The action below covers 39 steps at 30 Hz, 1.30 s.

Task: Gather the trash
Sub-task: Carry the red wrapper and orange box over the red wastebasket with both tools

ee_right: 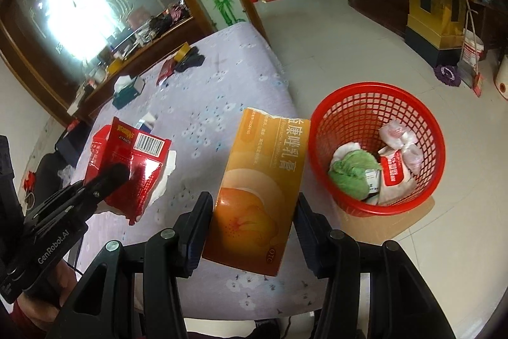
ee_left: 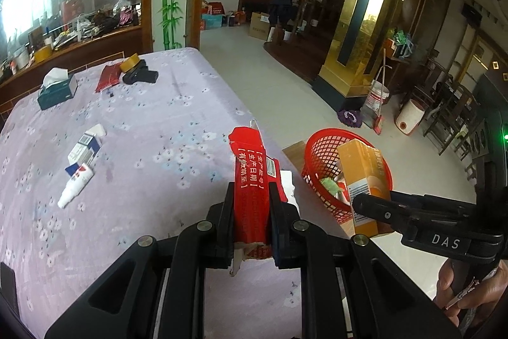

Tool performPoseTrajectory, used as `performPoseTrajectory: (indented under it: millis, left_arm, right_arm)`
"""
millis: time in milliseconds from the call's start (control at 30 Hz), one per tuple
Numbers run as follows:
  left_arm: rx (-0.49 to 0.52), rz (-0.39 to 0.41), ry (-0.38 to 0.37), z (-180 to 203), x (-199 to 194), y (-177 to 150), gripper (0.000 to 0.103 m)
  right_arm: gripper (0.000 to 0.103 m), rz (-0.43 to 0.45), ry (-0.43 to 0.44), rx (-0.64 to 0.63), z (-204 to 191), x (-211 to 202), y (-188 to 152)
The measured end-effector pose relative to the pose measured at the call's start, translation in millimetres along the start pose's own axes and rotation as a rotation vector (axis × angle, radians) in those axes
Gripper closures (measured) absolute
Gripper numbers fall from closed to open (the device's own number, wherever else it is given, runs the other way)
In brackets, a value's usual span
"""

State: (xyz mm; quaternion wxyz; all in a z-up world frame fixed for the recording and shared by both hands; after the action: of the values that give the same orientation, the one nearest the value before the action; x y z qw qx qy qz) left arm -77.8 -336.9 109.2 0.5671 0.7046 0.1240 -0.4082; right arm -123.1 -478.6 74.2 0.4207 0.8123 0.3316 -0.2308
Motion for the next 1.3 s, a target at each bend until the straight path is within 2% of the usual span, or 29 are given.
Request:
performPoseTrajectory:
  millis: [600, 1300]
  left_arm:
    - [-0.005, 0.019, -0.015, 16.0, 8.3, 19.4, 0.087]
    - [0.017, 0.015, -0.034, 38.0, 11.4, 21.0, 0.087]
  right_arm:
    - [0.048, 0.032, -0.004, 0.021, 19.4, -10.2, 24.1]
    - [0.048, 0.035, -0.020, 0.049, 36.7, -21.5, 25.6]
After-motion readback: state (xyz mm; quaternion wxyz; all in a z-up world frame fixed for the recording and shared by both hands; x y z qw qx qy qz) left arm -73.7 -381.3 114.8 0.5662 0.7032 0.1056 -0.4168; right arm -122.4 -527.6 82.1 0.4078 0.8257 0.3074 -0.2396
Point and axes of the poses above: each gripper's, at about its wrist camera, not at the fingertips, and x roughly the way its jaws point, z to its right, y to its top, the point moved 8 cm from there along x, roughly the way its jaws point, and after that the axes turned 14 degrees about y, right-handed, at the moved point
